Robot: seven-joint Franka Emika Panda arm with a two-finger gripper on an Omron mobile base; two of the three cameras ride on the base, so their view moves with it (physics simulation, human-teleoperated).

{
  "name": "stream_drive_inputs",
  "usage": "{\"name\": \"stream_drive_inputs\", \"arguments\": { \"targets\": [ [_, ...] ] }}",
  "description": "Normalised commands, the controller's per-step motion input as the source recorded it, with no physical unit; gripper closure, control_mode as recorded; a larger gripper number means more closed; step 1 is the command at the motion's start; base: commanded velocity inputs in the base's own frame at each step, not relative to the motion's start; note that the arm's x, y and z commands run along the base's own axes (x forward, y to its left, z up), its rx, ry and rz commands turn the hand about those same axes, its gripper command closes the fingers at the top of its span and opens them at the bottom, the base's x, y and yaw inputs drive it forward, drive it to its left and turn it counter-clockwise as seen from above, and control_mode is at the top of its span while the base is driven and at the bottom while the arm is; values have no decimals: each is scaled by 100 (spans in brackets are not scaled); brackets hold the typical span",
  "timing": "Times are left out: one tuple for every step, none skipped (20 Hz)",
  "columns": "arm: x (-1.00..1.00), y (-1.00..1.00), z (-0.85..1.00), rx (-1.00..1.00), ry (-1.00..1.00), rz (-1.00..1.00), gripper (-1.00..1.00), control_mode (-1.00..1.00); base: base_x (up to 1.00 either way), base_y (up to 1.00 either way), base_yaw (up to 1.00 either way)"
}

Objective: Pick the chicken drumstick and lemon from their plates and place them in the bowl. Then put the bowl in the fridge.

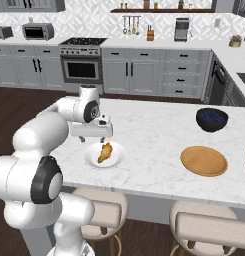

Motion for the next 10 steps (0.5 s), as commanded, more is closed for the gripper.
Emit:
{"name": "stream_drive_inputs", "arguments": {
  "targets": [
    [100,-25,-59,0,18,-10,-100,-100,0,0,0],
    [98,-22,-62,-1,14,-10,-100,-100,0,0,0],
    [87,-5,-59,-3,8,-8,-100,-100,0,0,0],
    [83,0,-58,-3,4,-7,-100,-100,0,0,0],
    [79,-7,-47,0,1,-5,-100,-100,0,0,0],
    [76,-7,-41,0,1,-3,-100,-100,0,0,0],
    [75,-4,-40,0,2,-3,-100,-100,0,0,0],
    [77,-3,-41,0,3,-3,-100,-100,0,0,0],
    [76,-3,-43,0,4,-3,-100,-100,0,0,0],
    [79,-10,-47,0,6,-4,-100,-100,0,0,0]
  ]
}}
